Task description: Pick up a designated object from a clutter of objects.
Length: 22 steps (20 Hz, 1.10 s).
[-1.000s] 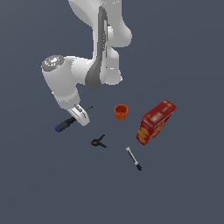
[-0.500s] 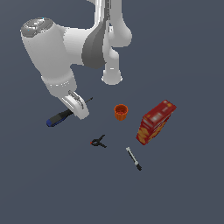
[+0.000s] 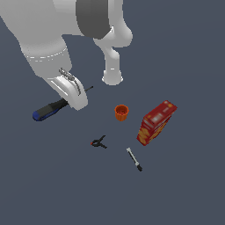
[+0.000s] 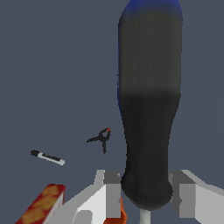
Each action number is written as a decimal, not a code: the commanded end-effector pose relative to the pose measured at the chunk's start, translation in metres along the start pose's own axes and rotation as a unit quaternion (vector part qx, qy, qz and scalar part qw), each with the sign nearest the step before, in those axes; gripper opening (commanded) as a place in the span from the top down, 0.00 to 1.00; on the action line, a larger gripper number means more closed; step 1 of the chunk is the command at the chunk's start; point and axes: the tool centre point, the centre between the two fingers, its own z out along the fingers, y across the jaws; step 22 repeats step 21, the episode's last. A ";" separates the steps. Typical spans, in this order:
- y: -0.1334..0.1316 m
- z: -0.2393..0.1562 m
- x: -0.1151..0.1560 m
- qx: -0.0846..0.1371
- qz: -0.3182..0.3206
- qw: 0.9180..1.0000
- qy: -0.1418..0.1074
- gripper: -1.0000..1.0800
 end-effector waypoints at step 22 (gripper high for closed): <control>-0.033 -0.080 0.016 0.001 -0.001 1.000 -0.001 1.00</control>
